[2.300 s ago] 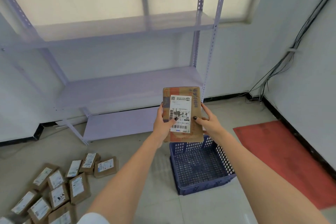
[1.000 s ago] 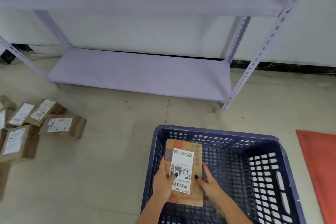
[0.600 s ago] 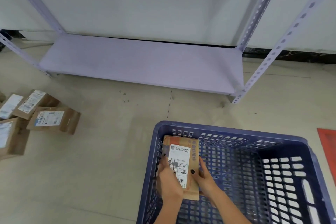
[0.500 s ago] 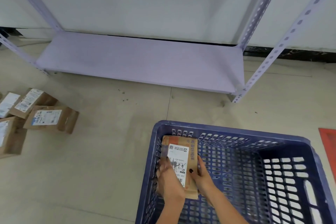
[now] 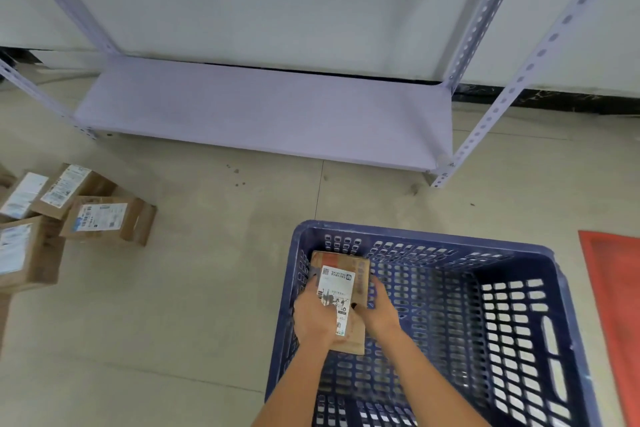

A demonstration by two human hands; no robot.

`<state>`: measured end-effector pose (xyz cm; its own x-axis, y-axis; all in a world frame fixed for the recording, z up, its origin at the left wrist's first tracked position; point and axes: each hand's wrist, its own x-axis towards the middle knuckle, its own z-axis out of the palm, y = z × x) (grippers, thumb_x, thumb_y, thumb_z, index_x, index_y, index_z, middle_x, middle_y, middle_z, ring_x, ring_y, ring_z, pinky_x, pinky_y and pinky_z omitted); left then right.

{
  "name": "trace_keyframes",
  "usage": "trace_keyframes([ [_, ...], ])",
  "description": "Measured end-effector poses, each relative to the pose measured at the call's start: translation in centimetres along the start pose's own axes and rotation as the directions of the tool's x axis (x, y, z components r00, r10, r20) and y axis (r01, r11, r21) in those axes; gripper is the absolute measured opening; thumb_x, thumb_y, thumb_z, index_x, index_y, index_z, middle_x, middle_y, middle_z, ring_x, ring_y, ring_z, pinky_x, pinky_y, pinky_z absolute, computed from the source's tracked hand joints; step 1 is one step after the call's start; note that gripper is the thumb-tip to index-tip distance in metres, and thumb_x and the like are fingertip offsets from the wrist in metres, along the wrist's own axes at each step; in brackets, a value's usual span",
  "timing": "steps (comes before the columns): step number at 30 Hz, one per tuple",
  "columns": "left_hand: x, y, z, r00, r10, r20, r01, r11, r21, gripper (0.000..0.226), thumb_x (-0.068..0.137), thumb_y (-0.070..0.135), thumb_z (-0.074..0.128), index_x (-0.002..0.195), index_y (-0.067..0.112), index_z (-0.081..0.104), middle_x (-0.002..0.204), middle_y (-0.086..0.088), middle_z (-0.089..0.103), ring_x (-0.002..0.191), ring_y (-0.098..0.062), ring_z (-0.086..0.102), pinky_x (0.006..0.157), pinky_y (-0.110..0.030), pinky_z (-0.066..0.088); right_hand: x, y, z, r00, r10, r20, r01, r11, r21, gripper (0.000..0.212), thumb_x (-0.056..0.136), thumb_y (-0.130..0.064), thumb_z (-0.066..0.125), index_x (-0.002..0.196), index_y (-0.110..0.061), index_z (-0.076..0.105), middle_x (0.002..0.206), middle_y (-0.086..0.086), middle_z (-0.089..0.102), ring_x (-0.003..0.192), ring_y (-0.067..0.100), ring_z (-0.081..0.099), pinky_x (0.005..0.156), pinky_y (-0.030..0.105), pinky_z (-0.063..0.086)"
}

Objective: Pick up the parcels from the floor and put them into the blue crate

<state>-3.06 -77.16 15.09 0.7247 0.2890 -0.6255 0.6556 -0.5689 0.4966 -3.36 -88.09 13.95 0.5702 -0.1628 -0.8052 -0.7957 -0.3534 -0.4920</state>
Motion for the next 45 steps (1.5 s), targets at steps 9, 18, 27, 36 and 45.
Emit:
trace_keyframes([
  [9, -11.4, 7.9, -11.8, 0.994, 0.041, 0.098, -0.018, 0.972, -0.234, 0.055, 0.084, 0.003, 0.061, 0.136, 0.013, 0.045, 0.131, -0.007, 0.057, 0.115, -0.022, 0.057, 0.089, -0.025, 0.045, -14.1, -8.9, -4.9, 0.998, -0.061, 0.034, 0.059, 0.997, 0.058, 0.071, 0.085, -0.010, 0.064, 0.146, -0.023, 0.030, 0.132, 0.010, 0.056, 0.120, 0.024, 0.053, 0.093, 0.029, 0.042],
  [18, -28.6, 14.5, -30.3, 0.987, 0.050, 0.150, -0.002, 0.953, -0.303, 0.064, 0.086, 0.002, 0.062, 0.142, 0.014, 0.036, 0.143, -0.006, 0.045, 0.133, -0.020, 0.042, 0.093, -0.021, 0.039, -34.9, -17.5, -8.9, 0.992, -0.109, 0.063, 0.097, 0.982, 0.162, 0.058, 0.082, -0.001, 0.063, 0.135, -0.019, 0.044, 0.113, 0.015, 0.061, 0.098, 0.027, 0.059, 0.087, 0.035, 0.047],
  [27, -36.9, 11.2, -40.0, 0.999, 0.033, 0.014, -0.026, 0.932, -0.361, 0.066, 0.086, 0.009, 0.063, 0.144, 0.017, 0.035, 0.139, -0.010, 0.048, 0.125, -0.024, 0.049, 0.101, -0.032, 0.042, -48.0, -23.0, -5.2, 0.947, -0.279, 0.158, 0.271, 0.960, 0.072, 0.074, 0.083, -0.012, 0.067, 0.146, -0.023, 0.031, 0.145, 0.012, 0.038, 0.131, 0.028, 0.042, 0.096, 0.031, 0.041],
  [36, -37.9, -1.6, -51.8, 0.990, -0.143, -0.002, 0.123, 0.856, -0.502, 0.061, 0.083, 0.010, 0.063, 0.139, 0.019, 0.042, 0.123, -0.009, 0.055, 0.097, -0.022, 0.054, 0.092, -0.035, 0.047, -56.0, -25.4, 8.9, 0.912, -0.248, 0.328, 0.272, 0.962, -0.028, 0.072, 0.083, -0.013, 0.067, 0.145, -0.024, 0.032, 0.124, 0.013, 0.050, 0.102, 0.019, 0.045, 0.086, 0.030, 0.038],
  [45, -33.2, -17.8, -69.8, 0.978, -0.204, -0.047, 0.137, 0.793, -0.594, 0.056, 0.087, 0.011, 0.058, 0.139, 0.019, 0.041, 0.126, -0.011, 0.054, 0.097, -0.021, 0.052, 0.088, -0.033, 0.044, -61.3, -33.7, 32.6, 0.881, -0.181, 0.437, 0.235, 0.969, -0.071, 0.074, 0.080, -0.016, 0.066, 0.144, -0.032, 0.031, 0.146, 0.009, 0.037, 0.131, 0.032, 0.039, 0.100, 0.048, 0.036],
])
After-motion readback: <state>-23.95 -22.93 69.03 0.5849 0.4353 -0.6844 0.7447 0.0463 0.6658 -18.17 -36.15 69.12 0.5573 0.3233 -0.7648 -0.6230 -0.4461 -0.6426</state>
